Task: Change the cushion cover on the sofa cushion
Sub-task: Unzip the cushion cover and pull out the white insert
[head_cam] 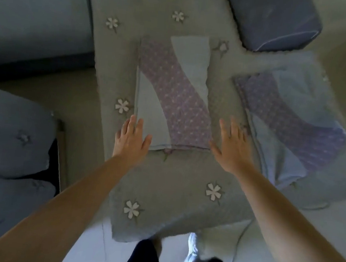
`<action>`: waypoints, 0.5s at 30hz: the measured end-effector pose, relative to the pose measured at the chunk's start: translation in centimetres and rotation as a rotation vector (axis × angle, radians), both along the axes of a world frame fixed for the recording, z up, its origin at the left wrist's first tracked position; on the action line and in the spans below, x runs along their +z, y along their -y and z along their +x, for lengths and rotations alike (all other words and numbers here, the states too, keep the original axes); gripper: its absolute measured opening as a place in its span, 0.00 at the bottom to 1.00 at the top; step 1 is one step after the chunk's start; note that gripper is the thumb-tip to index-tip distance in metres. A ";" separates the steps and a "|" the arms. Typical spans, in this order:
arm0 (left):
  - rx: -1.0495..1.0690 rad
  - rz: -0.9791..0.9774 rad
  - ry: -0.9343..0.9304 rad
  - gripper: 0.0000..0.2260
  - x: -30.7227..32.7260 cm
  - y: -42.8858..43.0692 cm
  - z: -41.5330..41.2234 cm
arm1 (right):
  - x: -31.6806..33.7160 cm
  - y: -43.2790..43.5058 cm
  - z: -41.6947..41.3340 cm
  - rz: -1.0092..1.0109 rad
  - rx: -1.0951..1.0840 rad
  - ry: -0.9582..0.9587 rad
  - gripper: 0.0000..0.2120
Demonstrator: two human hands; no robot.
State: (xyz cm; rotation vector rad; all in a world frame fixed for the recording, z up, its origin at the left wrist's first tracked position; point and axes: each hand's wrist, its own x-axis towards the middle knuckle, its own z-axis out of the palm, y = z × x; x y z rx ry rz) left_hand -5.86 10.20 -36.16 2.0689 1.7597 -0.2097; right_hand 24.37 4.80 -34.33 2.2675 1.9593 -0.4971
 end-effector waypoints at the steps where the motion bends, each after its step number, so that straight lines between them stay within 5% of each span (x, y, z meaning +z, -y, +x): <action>1: 0.020 -0.036 0.011 0.29 -1.9 -0.5 -0.3 | -1.6 0.0 -0.3 -0.019 -0.026 -0.016 0.37; 6: 0.287 -0.187 0.153 0.33 -9.3 -2.4 -0.8 | -8.3 -0.7 -1.8 -0.115 -0.347 -0.260 0.41; 12: 0.648 -0.279 0.633 0.42 -13.7 -3.8 2.3 | -13.8 -3.6 -3.3 -0.097 -0.895 -0.827 0.47; 15: 0.658 -0.247 0.567 0.49 -14.5 -2.9 4.2 | -14.8 -4.3 -3.0 -0.080 -0.973 -0.939 0.39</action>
